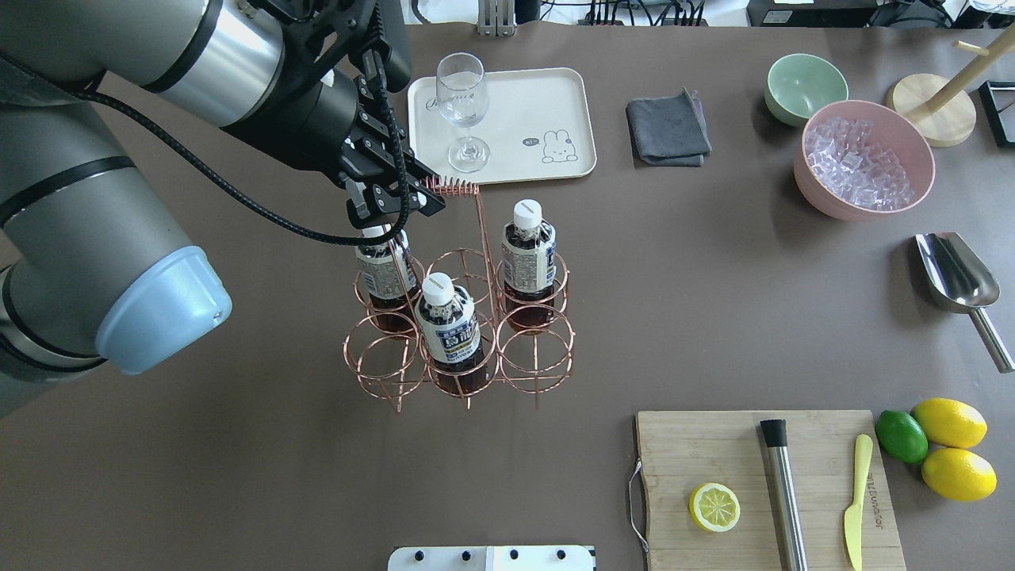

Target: Take tea from basket to plate

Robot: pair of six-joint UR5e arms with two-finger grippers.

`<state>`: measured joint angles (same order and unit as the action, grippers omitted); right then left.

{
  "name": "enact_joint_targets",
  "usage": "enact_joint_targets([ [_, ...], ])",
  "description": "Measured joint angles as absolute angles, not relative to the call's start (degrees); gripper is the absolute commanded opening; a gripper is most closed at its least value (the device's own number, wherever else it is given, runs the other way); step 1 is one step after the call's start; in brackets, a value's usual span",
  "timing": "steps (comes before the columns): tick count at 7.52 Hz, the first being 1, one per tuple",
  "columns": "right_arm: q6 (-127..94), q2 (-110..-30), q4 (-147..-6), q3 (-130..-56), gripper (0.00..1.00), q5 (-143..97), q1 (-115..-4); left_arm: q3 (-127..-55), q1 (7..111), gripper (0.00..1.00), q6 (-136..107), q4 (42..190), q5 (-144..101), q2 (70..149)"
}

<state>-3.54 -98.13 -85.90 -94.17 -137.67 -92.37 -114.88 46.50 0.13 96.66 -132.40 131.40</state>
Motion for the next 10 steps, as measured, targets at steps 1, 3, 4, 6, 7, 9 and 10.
enact_joint_targets([
  [1, -3.56, -98.12, -85.88, -94.27, 1.00, -137.78, -92.37, -114.39, 45.39, 0.00, -0.87, 96.97, -132.26, 132.21],
  [3, -3.56, -98.10, -85.87, -94.42, 1.00, -137.91, -92.37, -113.95, 43.51, 0.00, -1.86, 98.56, -130.84, 132.45],
  [4, -3.54, -98.09, -85.87, -94.37, 1.00, -137.90, -92.37, -113.58, 42.57, 0.00, -2.00, 99.25, -130.49, 132.34],
  [6, -3.52, -98.09, -85.87, -94.25, 1.00, -137.78, -92.37, -111.91, 41.70, 0.00, -2.13, 101.16, -130.28, 132.34],
  [7, -3.52, -98.09, -85.87, -94.18, 1.00, -137.71, -92.37, -111.41, 41.61, 0.00, -2.13, 101.99, -130.26, 132.31],
  [9, -3.52, -98.09, -85.87, -94.14, 1.00, -137.68, -92.37, -111.02, 41.49, 0.00, -2.00, 102.61, -130.25, 132.12],
  [10, -3.52, -98.09, -85.87, -94.14, 1.00, -137.69, -92.37, -110.73, 41.29, 0.00, -1.95, 102.72, -130.25, 132.06],
])
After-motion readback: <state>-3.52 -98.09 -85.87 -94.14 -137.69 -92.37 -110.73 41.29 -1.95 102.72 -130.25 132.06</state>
